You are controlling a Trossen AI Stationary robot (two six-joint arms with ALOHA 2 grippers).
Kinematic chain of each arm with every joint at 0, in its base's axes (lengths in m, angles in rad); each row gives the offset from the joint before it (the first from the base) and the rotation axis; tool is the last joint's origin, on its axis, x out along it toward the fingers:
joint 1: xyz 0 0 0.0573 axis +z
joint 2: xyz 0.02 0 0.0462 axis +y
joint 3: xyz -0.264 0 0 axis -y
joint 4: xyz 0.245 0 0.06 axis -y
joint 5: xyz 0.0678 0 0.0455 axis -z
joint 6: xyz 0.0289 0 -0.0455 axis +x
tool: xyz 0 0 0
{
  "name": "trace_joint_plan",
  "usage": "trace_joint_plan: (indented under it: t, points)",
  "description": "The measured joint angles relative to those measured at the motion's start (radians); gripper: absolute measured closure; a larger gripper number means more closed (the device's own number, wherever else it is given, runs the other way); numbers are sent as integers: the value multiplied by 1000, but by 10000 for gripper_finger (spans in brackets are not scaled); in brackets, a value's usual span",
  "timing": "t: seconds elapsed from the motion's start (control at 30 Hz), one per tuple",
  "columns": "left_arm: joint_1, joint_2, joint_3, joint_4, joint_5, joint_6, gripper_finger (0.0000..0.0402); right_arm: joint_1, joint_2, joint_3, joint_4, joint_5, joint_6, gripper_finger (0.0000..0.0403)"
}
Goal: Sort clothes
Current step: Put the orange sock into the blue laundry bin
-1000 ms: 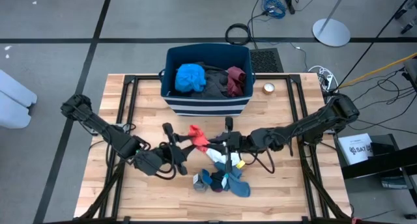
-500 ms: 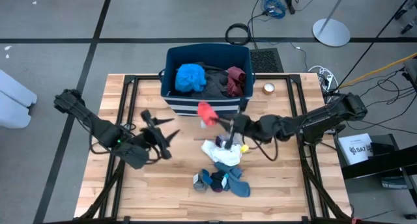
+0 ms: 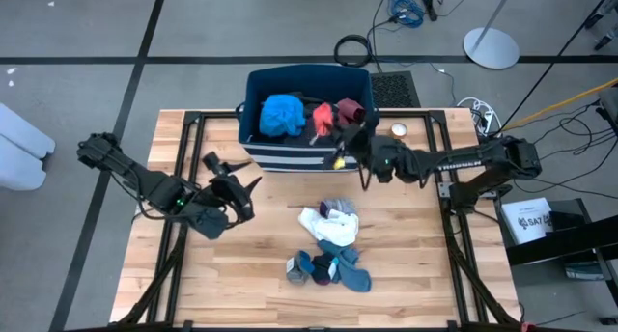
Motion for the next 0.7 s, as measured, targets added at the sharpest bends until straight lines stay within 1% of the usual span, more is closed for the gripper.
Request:
trace_joint_plan:
  t: [0.1,0.13,0.3,0.43,0.5,0.57,0.7]
  points:
    - [15,0,-49,58,21,93,185,-60,-5,0,35,13,-9,399]
    - [22,1,-66,71,47,124,185,-80,-7,0,44,14,-8,399]
    - [42,0,-137,186,192,175,185,-155,-6,0,17,-2,25,399]
    - [42,1,-186,303,262,257,185,-199,-6,0,-40,-3,99,396]
    - [42,0,-206,368,296,297,185,-211,-6,0,-58,-17,109,386]
    - [43,1,-210,419,343,329,185,-226,-6,0,-80,-78,110,370]
    - [44,0,-210,556,438,392,185,-244,-6,0,-104,-175,168,318]
